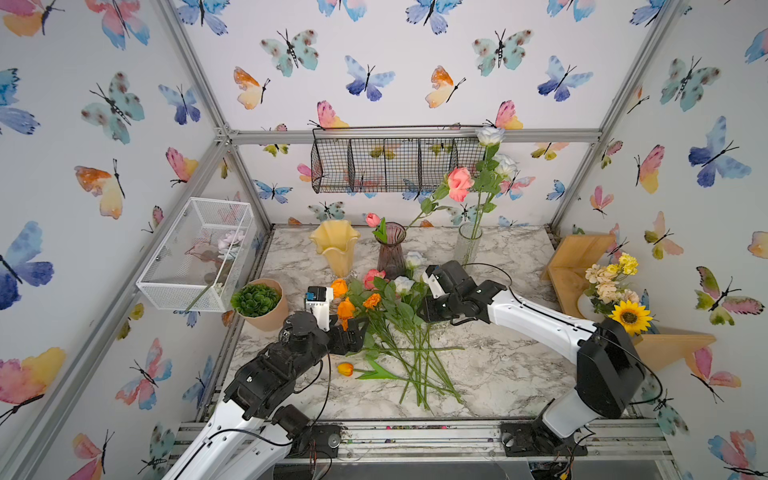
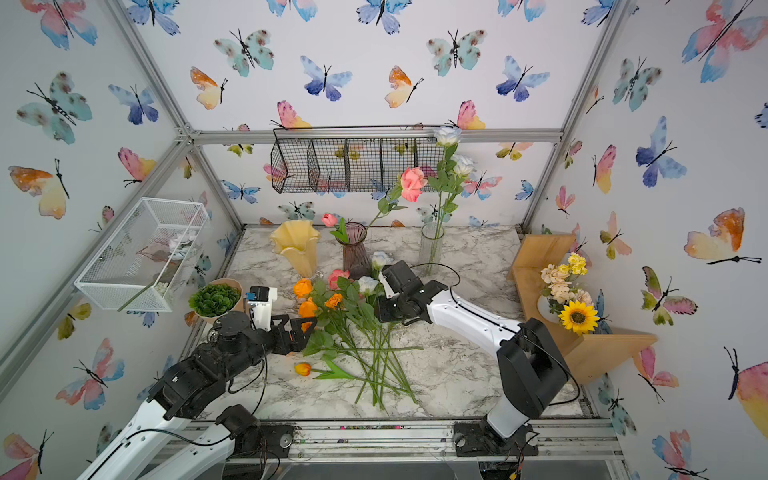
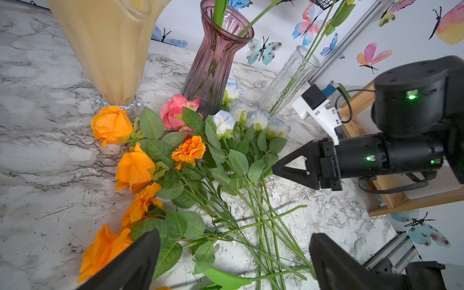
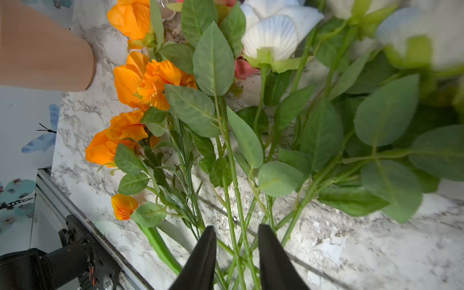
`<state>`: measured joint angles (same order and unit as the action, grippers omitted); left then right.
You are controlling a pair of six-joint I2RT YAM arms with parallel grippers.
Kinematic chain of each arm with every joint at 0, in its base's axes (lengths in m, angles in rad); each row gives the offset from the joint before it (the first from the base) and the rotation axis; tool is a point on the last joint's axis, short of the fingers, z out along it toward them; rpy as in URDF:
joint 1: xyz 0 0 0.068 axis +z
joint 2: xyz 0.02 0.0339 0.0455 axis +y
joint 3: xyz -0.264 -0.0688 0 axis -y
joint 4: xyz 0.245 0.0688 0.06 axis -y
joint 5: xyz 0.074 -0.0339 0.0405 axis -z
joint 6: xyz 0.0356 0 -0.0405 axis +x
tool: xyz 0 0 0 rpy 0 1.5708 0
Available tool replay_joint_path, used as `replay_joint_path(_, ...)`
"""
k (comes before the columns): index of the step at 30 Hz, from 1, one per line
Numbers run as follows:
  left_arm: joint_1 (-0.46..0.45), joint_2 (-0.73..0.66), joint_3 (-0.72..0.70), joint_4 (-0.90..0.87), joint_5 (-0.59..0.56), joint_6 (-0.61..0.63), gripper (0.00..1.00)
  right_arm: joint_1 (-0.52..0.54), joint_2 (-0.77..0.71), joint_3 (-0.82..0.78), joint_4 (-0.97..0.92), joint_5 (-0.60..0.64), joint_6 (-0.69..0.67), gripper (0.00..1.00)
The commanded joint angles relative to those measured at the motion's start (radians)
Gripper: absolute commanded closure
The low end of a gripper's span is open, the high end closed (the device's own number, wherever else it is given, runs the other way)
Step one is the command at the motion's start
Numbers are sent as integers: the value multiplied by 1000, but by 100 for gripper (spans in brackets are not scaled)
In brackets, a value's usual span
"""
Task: Arrange the flowers in different vases according to their colors
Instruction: Pick up the flower at the center of the board.
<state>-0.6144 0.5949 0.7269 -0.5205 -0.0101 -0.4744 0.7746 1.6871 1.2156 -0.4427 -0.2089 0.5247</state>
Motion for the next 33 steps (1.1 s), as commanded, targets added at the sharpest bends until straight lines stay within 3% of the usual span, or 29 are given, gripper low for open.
replay_joint_path(1,5,0,-10,17,1,10,1,22,47,48,-28,-32,-14,72)
replay_joint_path(13,5,3,-10,19,3,11,1,22,139,58,-1,-39,-22,80)
replay_joint_path(33,5,-2,-12,20,-4,9,1,32,247,72,19,-56,-23,77)
